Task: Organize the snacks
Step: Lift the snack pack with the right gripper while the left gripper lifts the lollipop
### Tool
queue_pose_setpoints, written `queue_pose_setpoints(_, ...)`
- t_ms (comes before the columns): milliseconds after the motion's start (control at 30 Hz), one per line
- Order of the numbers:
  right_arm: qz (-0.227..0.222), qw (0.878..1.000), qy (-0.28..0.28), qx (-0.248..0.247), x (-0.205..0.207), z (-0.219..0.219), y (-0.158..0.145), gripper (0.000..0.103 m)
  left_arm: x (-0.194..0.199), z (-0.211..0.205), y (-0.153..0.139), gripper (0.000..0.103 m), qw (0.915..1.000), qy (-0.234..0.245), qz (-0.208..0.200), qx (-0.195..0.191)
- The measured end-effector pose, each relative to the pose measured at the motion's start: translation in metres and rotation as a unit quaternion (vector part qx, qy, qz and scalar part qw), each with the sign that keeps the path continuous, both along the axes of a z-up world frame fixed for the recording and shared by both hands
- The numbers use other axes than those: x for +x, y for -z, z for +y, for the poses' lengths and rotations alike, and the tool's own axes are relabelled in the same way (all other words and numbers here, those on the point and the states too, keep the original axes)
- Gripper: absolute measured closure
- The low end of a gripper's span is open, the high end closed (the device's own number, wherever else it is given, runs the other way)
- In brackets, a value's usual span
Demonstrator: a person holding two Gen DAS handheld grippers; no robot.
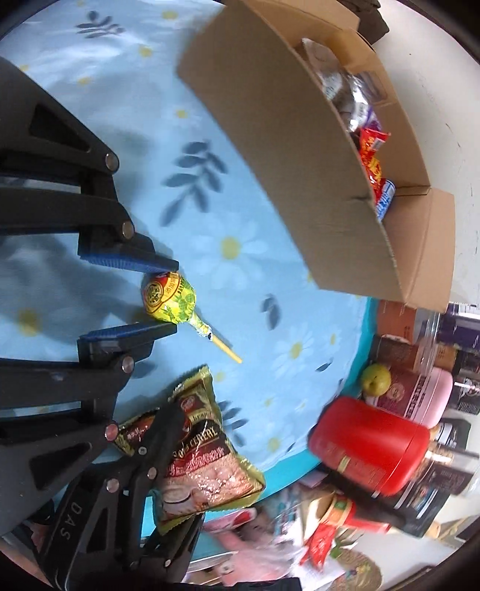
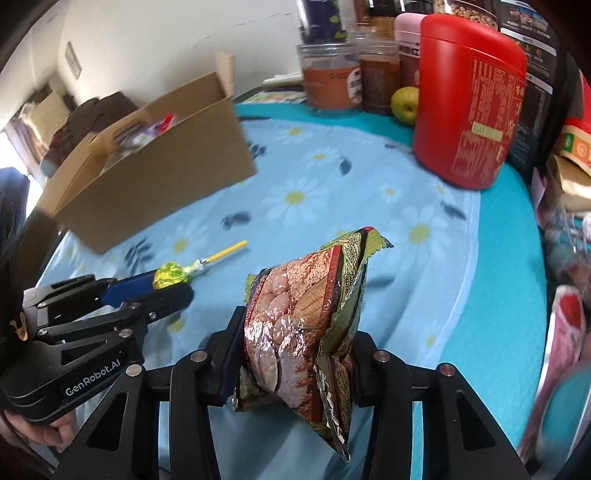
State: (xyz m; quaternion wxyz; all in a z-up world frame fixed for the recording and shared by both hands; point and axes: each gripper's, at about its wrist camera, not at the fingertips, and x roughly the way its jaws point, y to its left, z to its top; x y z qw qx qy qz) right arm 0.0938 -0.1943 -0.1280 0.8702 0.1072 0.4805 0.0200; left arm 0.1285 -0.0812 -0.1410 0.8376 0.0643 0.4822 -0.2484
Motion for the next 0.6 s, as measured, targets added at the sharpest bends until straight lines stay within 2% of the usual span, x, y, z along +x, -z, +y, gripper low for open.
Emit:
queue_pose_setpoints(267, 0.008, 0.999, -0.035, 0.008, -0.034, 0.025, -0.002, 0.058, -0.045, 0.031, -0.002, 0.077, 0.9999, -0.009, 0.013, 0.005)
queue_pose_setpoints(600, 0.024, 0.995, -0.084, 0.052, -0.070, 0.047, -0.001, 0.058, -0.080, 0.072, -0.002, 0.077, 0.9991, -0.029, 0.031, -0.007)
